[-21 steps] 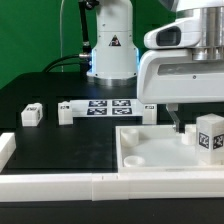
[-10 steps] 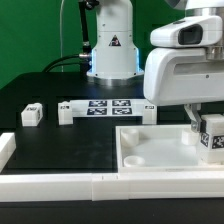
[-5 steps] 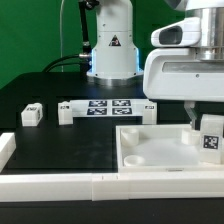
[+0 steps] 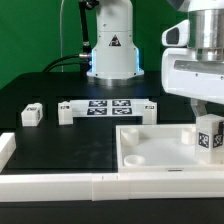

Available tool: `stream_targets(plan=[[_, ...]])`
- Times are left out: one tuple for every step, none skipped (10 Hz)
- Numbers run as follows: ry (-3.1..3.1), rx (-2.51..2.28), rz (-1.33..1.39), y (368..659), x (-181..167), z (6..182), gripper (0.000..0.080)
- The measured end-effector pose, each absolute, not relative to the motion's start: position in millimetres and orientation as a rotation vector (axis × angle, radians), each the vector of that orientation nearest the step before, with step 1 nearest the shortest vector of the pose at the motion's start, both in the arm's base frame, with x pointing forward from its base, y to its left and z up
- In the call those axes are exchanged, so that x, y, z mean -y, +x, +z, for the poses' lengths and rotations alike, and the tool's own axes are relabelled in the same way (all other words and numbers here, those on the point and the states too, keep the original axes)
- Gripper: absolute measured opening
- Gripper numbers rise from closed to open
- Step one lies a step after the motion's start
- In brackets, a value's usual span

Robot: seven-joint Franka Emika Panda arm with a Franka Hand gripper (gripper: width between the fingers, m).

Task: Assemble one leg

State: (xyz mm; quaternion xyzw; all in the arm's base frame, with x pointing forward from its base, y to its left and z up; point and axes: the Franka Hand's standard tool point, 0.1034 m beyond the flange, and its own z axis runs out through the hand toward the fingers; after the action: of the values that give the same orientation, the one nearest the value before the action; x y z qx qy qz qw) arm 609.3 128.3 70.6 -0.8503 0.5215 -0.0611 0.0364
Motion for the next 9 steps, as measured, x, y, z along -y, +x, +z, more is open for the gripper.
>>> stream_targets(plan=[[-2.538,-1.693,-0.180,609.6,-127.9,70.8,0.0292],[-2.544,-1.684,-0.180,609.6,-127.7,70.8,0.0301],[-2.581,-1.630,-0.182,609.6,-128.0,70.8,0.0301],[-2.589,-1.618,-0.182,609.7,-127.9,70.9,0.0477],[-2.642,-1.535,-0.188,610.6,-125.9,71.3,0.0610],[-2.791,-1.278,-0.202,611.3,-122.6,71.3,0.0637],[-2.897,-1.054,-0.210,611.0,-122.1,71.1,0.0637],[-2.998,-0.773,-0.217,610.4,-123.9,70.8,0.0648],[-3.057,-0.553,-0.216,609.4,-127.9,70.4,0.0648]])
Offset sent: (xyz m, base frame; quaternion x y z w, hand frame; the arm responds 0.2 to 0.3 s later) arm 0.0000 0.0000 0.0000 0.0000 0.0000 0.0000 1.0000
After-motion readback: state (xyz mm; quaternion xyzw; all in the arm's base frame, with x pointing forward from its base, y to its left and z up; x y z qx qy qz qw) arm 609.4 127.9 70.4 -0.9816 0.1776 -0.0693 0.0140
